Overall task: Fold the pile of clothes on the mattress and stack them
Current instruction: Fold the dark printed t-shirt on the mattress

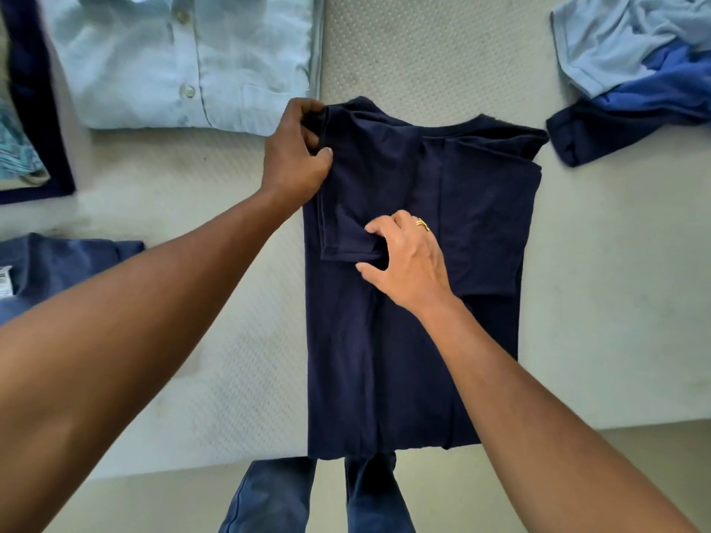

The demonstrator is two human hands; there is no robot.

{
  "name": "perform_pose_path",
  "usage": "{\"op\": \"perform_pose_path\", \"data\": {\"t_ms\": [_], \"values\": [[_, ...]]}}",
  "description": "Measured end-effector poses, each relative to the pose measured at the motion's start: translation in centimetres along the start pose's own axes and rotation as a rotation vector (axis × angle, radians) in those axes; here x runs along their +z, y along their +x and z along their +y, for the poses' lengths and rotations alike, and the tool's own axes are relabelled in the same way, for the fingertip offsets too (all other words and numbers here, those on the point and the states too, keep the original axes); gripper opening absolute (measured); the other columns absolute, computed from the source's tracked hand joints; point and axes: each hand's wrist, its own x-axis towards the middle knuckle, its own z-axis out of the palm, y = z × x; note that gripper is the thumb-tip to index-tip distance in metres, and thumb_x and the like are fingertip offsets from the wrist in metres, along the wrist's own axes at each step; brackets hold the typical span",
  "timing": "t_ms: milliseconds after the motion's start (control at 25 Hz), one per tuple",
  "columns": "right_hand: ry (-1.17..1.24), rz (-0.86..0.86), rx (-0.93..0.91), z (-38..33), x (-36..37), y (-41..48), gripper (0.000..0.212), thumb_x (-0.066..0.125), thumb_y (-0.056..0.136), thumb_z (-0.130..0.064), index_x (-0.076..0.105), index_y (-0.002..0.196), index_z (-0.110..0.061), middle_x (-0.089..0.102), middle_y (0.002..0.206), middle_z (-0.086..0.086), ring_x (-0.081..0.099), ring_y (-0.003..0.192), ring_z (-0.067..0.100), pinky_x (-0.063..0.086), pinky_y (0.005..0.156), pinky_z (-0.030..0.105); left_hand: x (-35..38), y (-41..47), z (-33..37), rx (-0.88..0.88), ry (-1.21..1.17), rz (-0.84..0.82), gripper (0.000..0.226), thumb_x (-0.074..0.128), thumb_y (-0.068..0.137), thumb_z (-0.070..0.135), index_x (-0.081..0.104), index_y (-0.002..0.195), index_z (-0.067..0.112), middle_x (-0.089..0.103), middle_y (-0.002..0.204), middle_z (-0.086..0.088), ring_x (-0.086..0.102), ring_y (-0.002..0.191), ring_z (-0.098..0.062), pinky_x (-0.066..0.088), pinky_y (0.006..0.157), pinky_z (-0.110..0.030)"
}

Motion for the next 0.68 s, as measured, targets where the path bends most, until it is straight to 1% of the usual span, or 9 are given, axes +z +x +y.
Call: {"op": "perform_pose_path", "data": {"t_ms": [80, 160, 280, 360, 400, 480, 560, 600, 680], "values": [[0.007, 0.110, -0.017, 0.1, 0.7, -0.8, 0.034, 0.076, 0.082, -0.022, 0.067, 0.115, -0.022, 0.060, 0.101, -0.003, 0.055, 0.093, 0.019, 0.052, 0.085, 0.041, -0.2, -0.6, -0.4, 0.019, 0.007, 0.045, 0.050, 0.064, 0.083, 0.011, 0.055, 0.129, 0.028, 0.067, 0.088, -0.010, 0.066, 0.075, -0.017, 0.060, 0.076, -0.034], [0.052, 0.181, -0.039, 0.1, 0.8, -1.3, 0.026, 0.071, 0.085, -0.023, 0.071, 0.111, -0.021, 0.062, 0.098, -0.004, 0.056, 0.091, 0.019, 0.050, 0.086, 0.039, -0.2, -0.8, -0.5, 0.014, 0.016, 0.111, 0.051, 0.062, 0.084, 0.011, 0.052, 0.132, 0.027, 0.065, 0.086, -0.009, 0.065, 0.074, -0.018, 0.059, 0.076, -0.033], [0.070, 0.113, -0.062, -0.2, 0.6, -2.1, 0.039, 0.071, 0.086, -0.038, 0.071, 0.122, -0.024, 0.060, 0.107, -0.005, 0.056, 0.097, 0.017, 0.047, 0.092, 0.033, -0.4, -1.0, -0.5, -0.038, 0.053, 0.137, 0.058, 0.068, 0.090, 0.025, 0.043, 0.143, 0.023, 0.063, 0.086, 0.000, 0.065, 0.081, -0.013, 0.056, 0.081, -0.025], [0.055, 0.100, -0.011, -0.3, 0.9, -2.6, 0.043, 0.071, 0.088, -0.034, 0.066, 0.129, -0.022, 0.059, 0.110, -0.003, 0.056, 0.098, 0.017, 0.050, 0.088, 0.033, -0.5, -1.6, -0.5, -0.081, 0.054, 0.089, 0.075, 0.075, 0.088, 0.037, 0.035, 0.149, 0.023, 0.065, 0.087, 0.003, 0.066, 0.083, -0.011, 0.054, 0.084, -0.023], [0.057, 0.113, 0.021, -0.3, 1.1, -2.8, 0.040, 0.070, 0.089, -0.028, 0.065, 0.128, -0.021, 0.059, 0.109, -0.003, 0.056, 0.098, 0.018, 0.053, 0.083, 0.035, -0.6, -2.2, -0.6, -0.095, 0.059, 0.056, 0.084, 0.078, 0.084, 0.038, 0.031, 0.152, 0.024, 0.066, 0.085, 0.004, 0.067, 0.082, -0.011, 0.055, 0.086, -0.026], [0.066, 0.155, 0.049, -0.2, 1.4, -2.7, 0.030, 0.069, 0.088, -0.016, 0.066, 0.118, -0.019, 0.060, 0.106, -0.003, 0.057, 0.096, 0.019, 0.055, 0.072, 0.038, -0.7, -3.5, -1.1, -0.110, 0.094, -0.029, 0.103, 0.085, 0.078, 0.035, 0.020, 0.158, 0.028, 0.069, 0.080, 0.000, 0.069, 0.077, -0.015, 0.059, 0.083, -0.035], [0.061, 0.218, 0.038, -0.1, 1.8, -2.7, 0.024, 0.069, 0.084, -0.011, 0.069, 0.107, -0.018, 0.061, 0.098, -0.002, 0.057, 0.089, 0.020, 0.053, 0.069, 0.038, -0.7, -4.8, -1.6, -0.129, 0.154, -0.096, 0.117, 0.089, 0.074, 0.028, 0.011, 0.161, 0.031, 0.070, 0.077, -0.005, 0.071, 0.073, -0.019, 0.060, 0.078, -0.038], [0.051, 0.248, 0.028, -0.1, 2.0, -2.7, 0.023, 0.070, 0.083, -0.011, 0.069, 0.104, -0.018, 0.061, 0.095, -0.002, 0.057, 0.085, 0.020, 0.052, 0.069, 0.038, -0.7, -5.3, -1.8, -0.151, 0.174, -0.113, 0.119, 0.090, 0.073, 0.024, 0.009, 0.162, 0.030, 0.070, 0.076, -0.006, 0.071, 0.072, -0.020, 0.061, 0.079, -0.039], [0.015, 0.265, 0.000, 0.0, 2.6, -3.4, 0.025, 0.070, 0.083, -0.011, 0.071, 0.107, -0.017, 0.060, 0.093, -0.001, 0.056, 0.082, 0.022, 0.052, 0.068, 0.039, -0.7, -6.6, -2.2, -0.202, 0.200, -0.103, 0.114, 0.085, 0.079, 0.017, 0.009, 0.163, 0.026, 0.069, 0.076, -0.004, 0.070, 0.072, -0.018, 0.059, 0.080, -0.037]]}}
